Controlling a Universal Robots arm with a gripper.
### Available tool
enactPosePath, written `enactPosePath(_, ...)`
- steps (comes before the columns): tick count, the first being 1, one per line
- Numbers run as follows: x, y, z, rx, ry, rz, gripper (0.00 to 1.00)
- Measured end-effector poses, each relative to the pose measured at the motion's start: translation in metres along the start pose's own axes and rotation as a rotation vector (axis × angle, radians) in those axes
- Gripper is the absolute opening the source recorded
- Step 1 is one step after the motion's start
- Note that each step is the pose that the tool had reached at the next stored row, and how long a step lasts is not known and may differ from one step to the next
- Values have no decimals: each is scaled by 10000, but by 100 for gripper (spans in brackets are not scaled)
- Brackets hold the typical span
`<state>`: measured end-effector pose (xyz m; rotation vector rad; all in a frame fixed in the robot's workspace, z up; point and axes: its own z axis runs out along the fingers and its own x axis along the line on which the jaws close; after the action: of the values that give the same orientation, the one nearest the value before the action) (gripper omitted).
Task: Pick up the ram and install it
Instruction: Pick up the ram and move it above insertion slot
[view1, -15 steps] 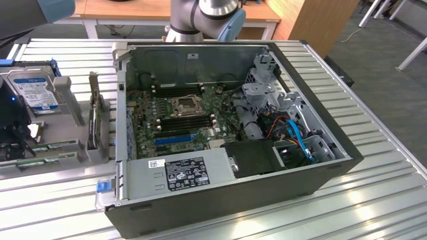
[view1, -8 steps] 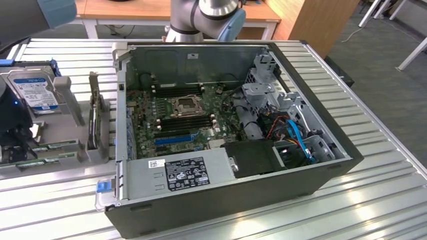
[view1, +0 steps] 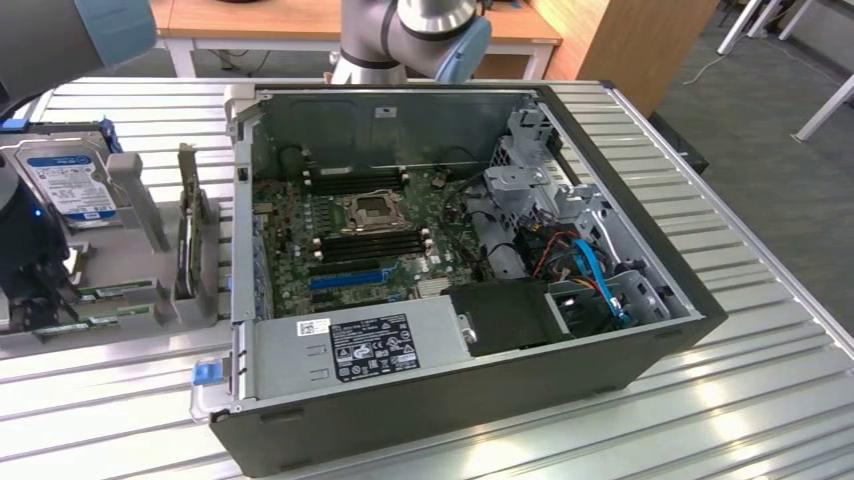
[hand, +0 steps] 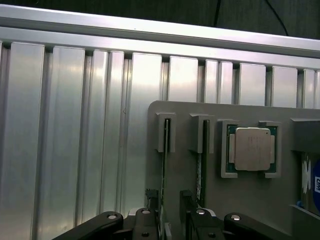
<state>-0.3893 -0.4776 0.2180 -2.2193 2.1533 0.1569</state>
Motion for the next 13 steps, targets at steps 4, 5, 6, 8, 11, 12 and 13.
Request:
enactPosePath(4,4,-1,37,0,0,0,31)
enactPosePath(5,5,-1,43,0,0,0,31)
enactPosePath(6,5,-1,47,-1,1,0,31)
enactPosePath(8,6,-2,59,0,0,0,31)
enactPosePath(11,8,-3,82,0,-1,0,31)
enactPosePath(12,9,-3,88,-1,0,0,31)
enactPosePath(13,10,-4,95,-1,0,0,31)
